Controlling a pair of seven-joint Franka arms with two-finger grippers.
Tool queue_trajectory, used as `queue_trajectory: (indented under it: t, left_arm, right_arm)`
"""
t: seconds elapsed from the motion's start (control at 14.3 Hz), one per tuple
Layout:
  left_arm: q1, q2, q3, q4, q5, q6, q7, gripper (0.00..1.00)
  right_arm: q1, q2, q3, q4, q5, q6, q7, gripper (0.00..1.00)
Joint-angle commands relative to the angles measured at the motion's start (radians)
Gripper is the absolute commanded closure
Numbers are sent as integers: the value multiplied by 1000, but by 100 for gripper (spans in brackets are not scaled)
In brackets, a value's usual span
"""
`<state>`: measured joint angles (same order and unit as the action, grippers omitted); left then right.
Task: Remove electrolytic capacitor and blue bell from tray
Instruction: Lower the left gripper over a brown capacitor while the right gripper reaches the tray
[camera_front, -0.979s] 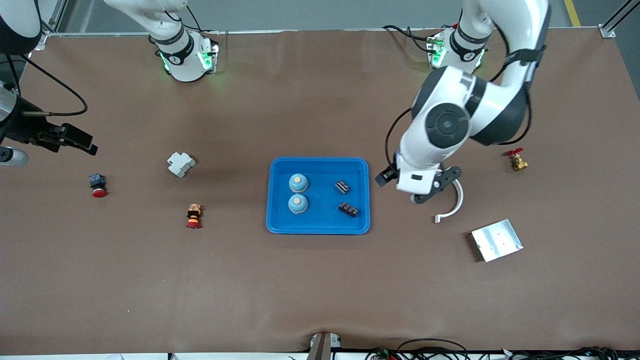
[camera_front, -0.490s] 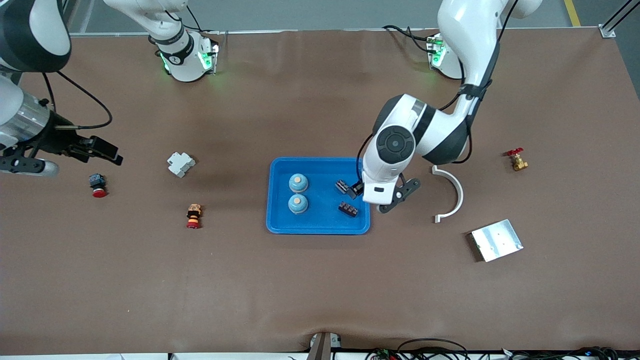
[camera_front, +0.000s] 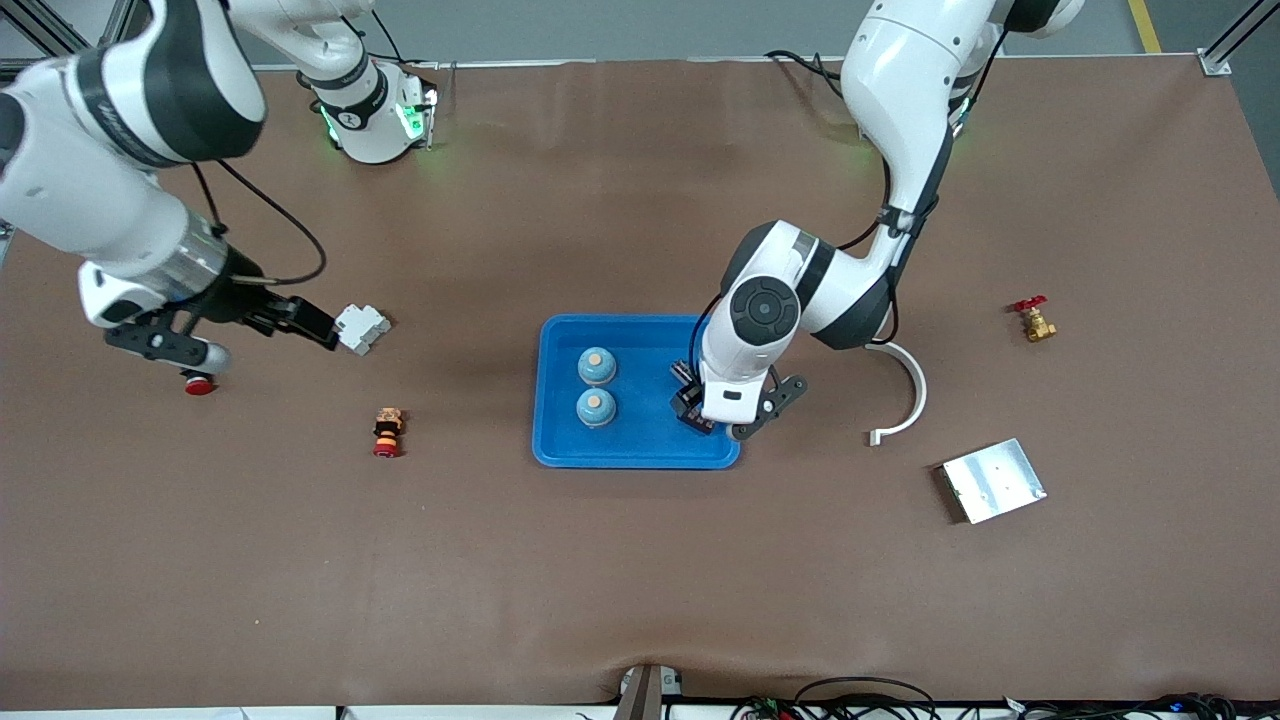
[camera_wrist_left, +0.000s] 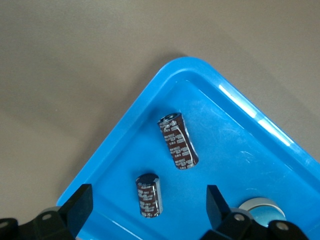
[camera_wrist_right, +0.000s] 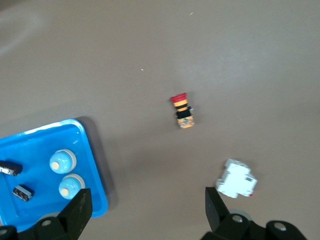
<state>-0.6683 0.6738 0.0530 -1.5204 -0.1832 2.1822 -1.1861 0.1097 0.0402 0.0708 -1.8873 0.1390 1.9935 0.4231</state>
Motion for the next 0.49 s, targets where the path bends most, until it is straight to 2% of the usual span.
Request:
queue_trajectory:
  t: [0.0, 0.21, 0.42]
  left_arm:
    - [-19, 39, 8, 17, -27, 34, -15, 0]
    - [-68, 63, 10, 16, -25, 38, -20, 0]
    - [-71, 63, 10, 16, -25, 38, -53, 0]
  right_arm:
    - [62, 53, -6, 5, 8, 63, 104, 0]
    - [100, 96, -8, 7, 8, 112, 144, 0]
    - [136, 133, -8, 8, 8, 154, 229, 0]
